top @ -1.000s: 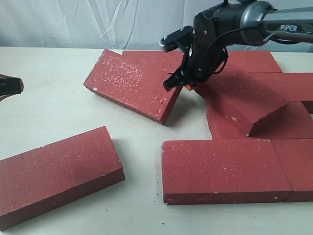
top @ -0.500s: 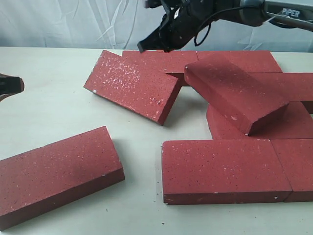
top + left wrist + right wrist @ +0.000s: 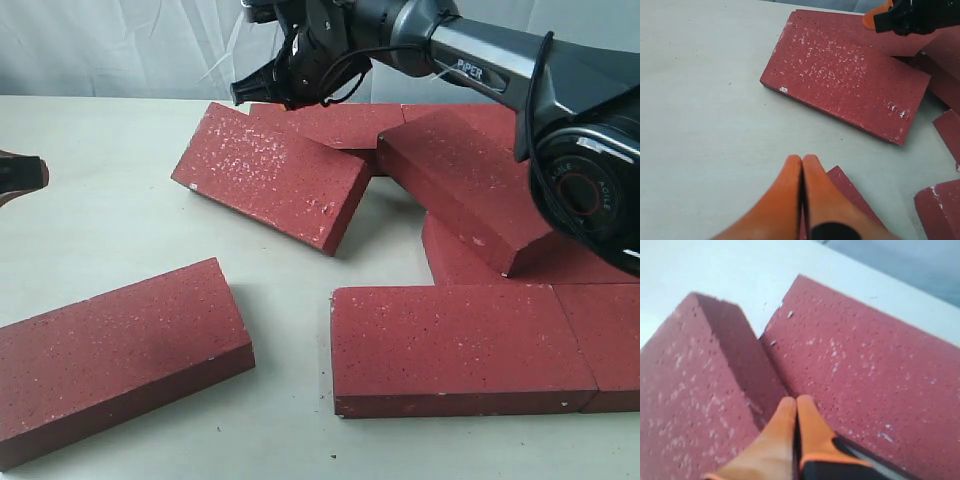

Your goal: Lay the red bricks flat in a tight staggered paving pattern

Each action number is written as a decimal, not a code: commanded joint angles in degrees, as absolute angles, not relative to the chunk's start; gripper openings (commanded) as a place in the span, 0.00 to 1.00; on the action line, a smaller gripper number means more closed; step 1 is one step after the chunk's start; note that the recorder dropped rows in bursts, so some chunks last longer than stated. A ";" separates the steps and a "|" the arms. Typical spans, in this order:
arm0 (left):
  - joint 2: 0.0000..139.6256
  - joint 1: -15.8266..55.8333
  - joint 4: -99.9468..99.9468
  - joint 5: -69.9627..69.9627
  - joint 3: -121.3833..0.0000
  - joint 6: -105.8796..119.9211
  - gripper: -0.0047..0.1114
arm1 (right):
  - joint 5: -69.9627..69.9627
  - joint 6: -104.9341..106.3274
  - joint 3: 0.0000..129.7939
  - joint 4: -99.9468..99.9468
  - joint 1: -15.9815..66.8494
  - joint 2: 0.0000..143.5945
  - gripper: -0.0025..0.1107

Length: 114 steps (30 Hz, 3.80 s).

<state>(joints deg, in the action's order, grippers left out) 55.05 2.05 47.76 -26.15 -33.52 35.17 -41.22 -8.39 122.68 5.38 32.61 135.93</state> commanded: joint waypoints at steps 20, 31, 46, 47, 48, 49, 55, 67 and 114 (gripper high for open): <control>54.66 1.91 48.42 -25.28 -33.13 35.14 0.04 | -52.88 -11.54 123.01 14.13 37.10 133.80 0.01; 55.37 1.91 45.54 -24.22 -33.73 35.14 0.04 | -53.82 7.17 93.06 1.56 37.01 107.12 0.01; 96.81 1.91 23.09 -36.25 -65.79 23.24 0.04 | -49.70 27.89 67.70 -16.15 33.96 92.70 0.01; 98.66 1.91 19.78 -37.01 -67.50 20.18 0.04 | -49.00 27.89 67.70 -16.32 33.96 93.82 0.01; 101.24 1.91 16.26 -38.20 -69.78 18.07 0.04 | -47.85 27.73 67.94 -16.32 33.96 95.19 0.01; 102.74 1.91 14.88 -38.80 -71.16 16.76 0.04 | -46.75 27.03 68.43 -15.89 33.96 96.93 0.01; 113.89 1.91 15.44 -41.25 -83.03 16.50 0.04 | -54.01 21.23 84.23 -6.84 33.96 114.45 0.01; 124.89 2.41 20.89 -42.00 -88.74 17.04 0.04 | -50.42 20.81 88.90 -4.71 33.96 123.34 0.01; 124.31 4.55 25.50 -47.66 -87.13 19.44 0.04 | -38.15 41.67 89.48 -20.78 32.64 125.23 0.01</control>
